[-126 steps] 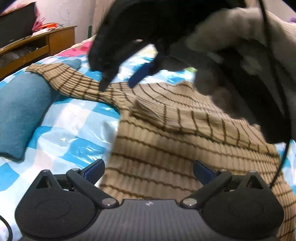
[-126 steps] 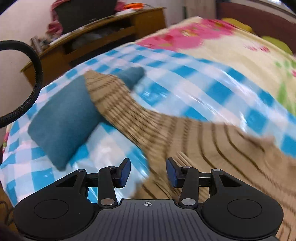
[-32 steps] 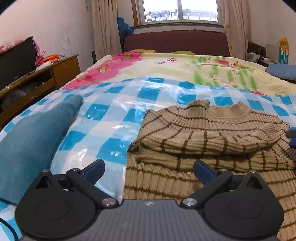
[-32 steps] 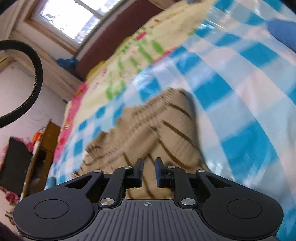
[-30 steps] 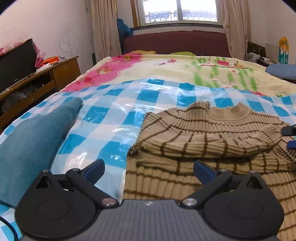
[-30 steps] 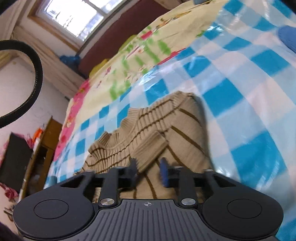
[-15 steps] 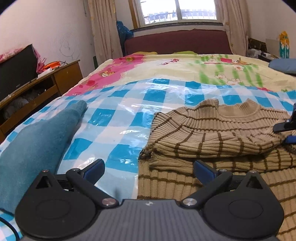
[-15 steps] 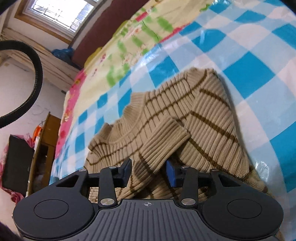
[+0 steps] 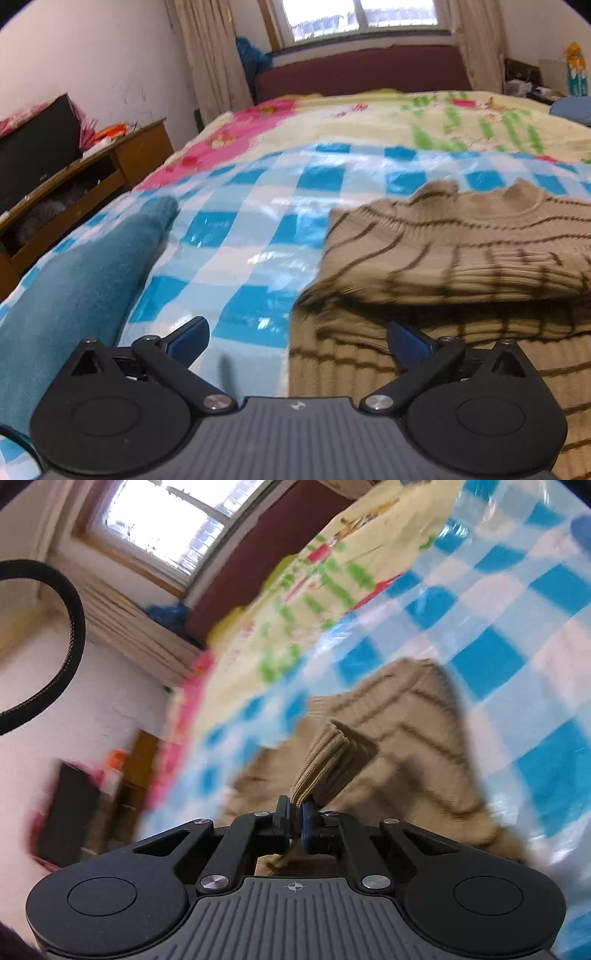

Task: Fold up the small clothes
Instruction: 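Fold the held sleeve across the sweater body and release it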

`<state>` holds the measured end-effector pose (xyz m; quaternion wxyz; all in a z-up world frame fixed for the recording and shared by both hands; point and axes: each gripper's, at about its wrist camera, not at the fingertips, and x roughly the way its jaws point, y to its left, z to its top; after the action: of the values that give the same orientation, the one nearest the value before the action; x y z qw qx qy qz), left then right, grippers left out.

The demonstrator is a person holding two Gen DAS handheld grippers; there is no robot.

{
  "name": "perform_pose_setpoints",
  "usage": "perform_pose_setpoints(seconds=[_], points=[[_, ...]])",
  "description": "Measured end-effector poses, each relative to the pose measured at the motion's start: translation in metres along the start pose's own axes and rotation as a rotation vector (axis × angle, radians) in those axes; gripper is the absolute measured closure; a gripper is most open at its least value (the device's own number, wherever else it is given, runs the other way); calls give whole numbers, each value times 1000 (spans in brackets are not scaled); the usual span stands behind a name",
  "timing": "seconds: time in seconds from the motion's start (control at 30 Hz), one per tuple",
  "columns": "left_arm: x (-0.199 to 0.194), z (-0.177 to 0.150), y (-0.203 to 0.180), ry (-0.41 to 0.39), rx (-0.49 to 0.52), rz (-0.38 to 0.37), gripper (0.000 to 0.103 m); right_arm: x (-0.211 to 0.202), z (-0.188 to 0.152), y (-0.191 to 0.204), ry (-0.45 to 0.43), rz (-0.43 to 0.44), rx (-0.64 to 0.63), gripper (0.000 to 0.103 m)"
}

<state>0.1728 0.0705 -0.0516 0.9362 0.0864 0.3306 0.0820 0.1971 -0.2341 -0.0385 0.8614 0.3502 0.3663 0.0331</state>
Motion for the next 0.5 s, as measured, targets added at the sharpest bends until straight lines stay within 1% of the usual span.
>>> perform_pose_setpoints(seconds=[0.03,0.07,0.1,0.17,0.3,0.4,0.5], points=[[0,0,1,7,-2,-3,0,10,-1,-6,34,-58,-18,96],[-2,-1,3,5,-1,0,0,15,-3,-13,66,-74,14,94],[-4,-1,4,1,2,6,0,15,-4,-19,71,-49,53,91],[-6,-4,7,7,4,22,0,8,-2,-19,52,-30,63,91],[-12,-7,21,36,-34,12,0,-1,3,-20,18,-50,37,91],[-24,-10,29,24,-35,14,0,-6,5,-23,7,-74,19,91],[-35,-6,36,-6,-69,-9,0,-12,3,-23,-5,-98,-8,91]])
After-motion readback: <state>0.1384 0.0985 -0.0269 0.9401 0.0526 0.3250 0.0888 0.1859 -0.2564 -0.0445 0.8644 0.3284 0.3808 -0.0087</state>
